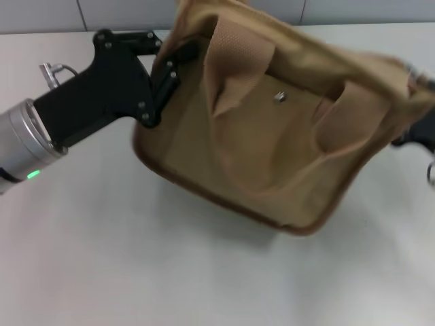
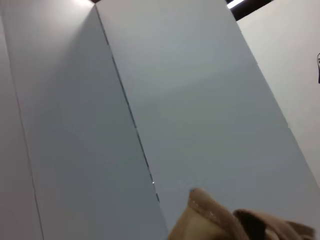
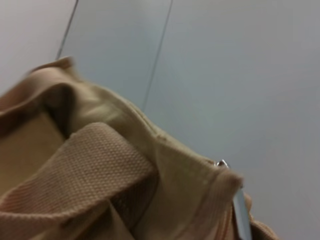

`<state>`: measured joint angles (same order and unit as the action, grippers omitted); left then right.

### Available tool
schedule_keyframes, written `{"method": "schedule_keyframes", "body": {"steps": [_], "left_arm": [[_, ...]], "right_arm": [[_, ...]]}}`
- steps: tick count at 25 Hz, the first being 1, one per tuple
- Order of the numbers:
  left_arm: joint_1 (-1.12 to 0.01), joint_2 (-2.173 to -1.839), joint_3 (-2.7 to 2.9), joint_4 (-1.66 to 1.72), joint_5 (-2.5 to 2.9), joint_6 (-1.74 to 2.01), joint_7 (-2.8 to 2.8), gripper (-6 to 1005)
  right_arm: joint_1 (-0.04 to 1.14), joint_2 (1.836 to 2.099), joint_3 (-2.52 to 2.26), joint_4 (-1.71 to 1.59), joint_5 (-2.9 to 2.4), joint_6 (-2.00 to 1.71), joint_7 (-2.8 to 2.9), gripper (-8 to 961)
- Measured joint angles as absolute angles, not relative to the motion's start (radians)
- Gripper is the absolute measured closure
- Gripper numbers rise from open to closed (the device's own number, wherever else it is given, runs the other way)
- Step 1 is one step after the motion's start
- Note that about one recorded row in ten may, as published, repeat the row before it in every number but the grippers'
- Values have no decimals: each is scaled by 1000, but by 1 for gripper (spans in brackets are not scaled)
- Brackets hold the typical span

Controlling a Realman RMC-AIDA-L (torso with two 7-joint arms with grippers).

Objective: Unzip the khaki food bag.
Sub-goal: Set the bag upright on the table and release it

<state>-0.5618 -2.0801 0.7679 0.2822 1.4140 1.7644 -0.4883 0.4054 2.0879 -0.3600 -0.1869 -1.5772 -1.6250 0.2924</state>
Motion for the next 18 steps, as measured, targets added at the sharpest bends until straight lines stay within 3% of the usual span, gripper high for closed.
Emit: {"method": "schedule_keyframes", "body": {"steps": [8,18], "left_arm": [[-526,-2080,774,69,1421,1720,-404,920],[-482,-2080,803,-28,1423,1700,-300,919]], "right_arm": [[537,2084,-323,-288,-1577,-1489,380,917],[604,2080,-329,-305,-1582,-1413,432,872]]}}
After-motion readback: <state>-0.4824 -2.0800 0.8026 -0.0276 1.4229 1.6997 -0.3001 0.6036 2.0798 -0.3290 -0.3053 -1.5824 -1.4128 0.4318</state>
